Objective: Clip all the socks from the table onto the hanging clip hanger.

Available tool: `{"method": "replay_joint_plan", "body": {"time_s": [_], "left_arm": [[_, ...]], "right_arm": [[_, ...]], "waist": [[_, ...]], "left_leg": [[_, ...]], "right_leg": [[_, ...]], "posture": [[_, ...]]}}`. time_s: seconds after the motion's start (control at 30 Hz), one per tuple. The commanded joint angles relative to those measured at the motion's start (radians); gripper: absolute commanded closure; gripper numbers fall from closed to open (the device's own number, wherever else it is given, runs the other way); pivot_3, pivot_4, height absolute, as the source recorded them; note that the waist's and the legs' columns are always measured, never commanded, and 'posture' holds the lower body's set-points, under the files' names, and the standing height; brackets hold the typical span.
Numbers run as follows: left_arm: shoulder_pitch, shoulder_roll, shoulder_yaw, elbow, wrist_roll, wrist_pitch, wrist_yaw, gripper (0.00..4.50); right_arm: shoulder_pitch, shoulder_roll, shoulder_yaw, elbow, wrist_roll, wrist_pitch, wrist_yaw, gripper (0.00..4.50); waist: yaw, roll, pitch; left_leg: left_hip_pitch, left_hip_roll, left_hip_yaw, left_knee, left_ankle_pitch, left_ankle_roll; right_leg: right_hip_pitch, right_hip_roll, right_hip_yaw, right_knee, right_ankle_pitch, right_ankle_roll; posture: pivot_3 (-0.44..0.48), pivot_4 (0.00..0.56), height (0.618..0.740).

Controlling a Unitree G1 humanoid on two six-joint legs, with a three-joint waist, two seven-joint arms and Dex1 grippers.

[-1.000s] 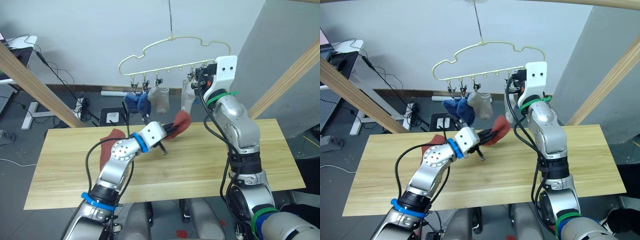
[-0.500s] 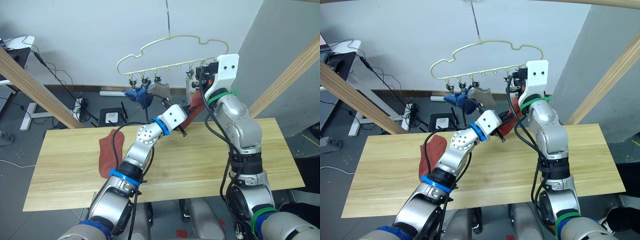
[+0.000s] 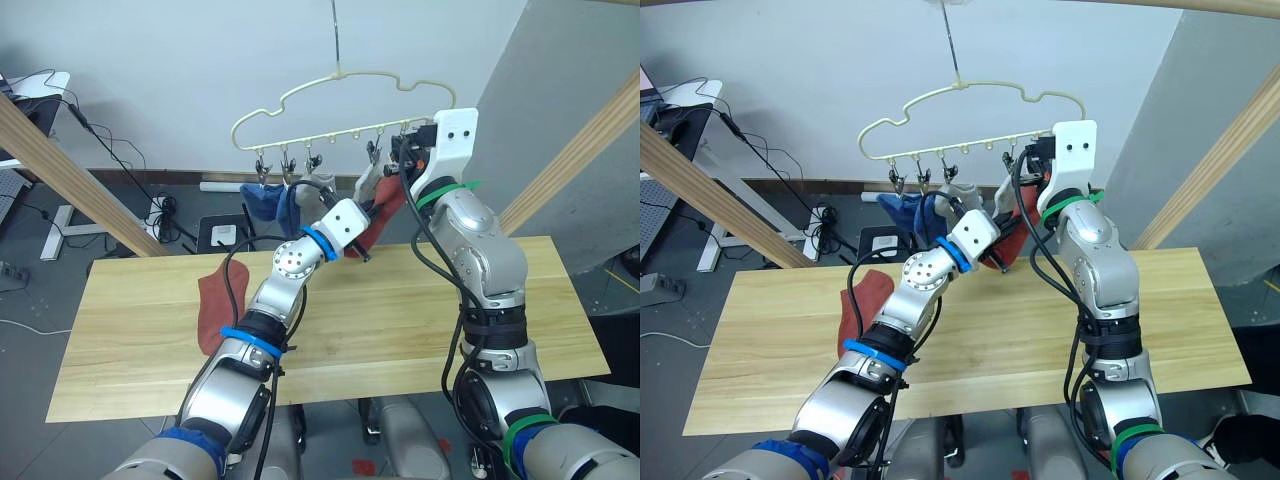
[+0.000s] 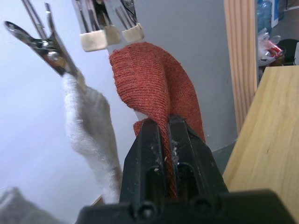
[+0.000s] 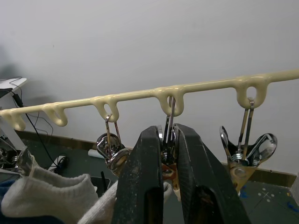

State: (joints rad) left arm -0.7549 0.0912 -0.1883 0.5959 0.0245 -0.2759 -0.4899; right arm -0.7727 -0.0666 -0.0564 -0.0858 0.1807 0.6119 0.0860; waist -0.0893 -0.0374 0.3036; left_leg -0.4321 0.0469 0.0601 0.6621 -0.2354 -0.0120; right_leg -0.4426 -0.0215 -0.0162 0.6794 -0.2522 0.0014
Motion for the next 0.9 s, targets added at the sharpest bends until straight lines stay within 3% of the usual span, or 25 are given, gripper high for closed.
{"method": "replay_joint_plan", "body": {"time_s": [0.03, 0.9], "left_arm": [[-0.025, -0.019, 0.011, -0.013, -0.012, -0.005, -0.001, 4.50], [-0.065, -0.030, 0.033, 0.044, -0.016, 0.035, -0.046, 4.50]], "right_arm": [[-0.008, -0.005, -0.005, -0.063, 0.018, 0.002, 0.008, 4.41], [-0.001, 0.000, -0.010, -0.063, 0.022, 0.016, 0.011, 4.41]], "waist": [[0.000, 0.000, 0.000], [0.000, 0.000, 0.000]], "left_leg": [[0.000, 0.000, 0.000, 0.000, 0.000, 0.000], [0.000, 0.000, 0.000, 0.000, 0.000, 0.000]], "right_leg": [[0.000, 0.000, 0.000, 0.000, 0.000, 0.000], [0.000, 0.000, 0.000, 0.000, 0.000, 0.000]], "posture": [[-0.214, 0.297, 0.740], [-0.221, 0.289, 0.740]]}}
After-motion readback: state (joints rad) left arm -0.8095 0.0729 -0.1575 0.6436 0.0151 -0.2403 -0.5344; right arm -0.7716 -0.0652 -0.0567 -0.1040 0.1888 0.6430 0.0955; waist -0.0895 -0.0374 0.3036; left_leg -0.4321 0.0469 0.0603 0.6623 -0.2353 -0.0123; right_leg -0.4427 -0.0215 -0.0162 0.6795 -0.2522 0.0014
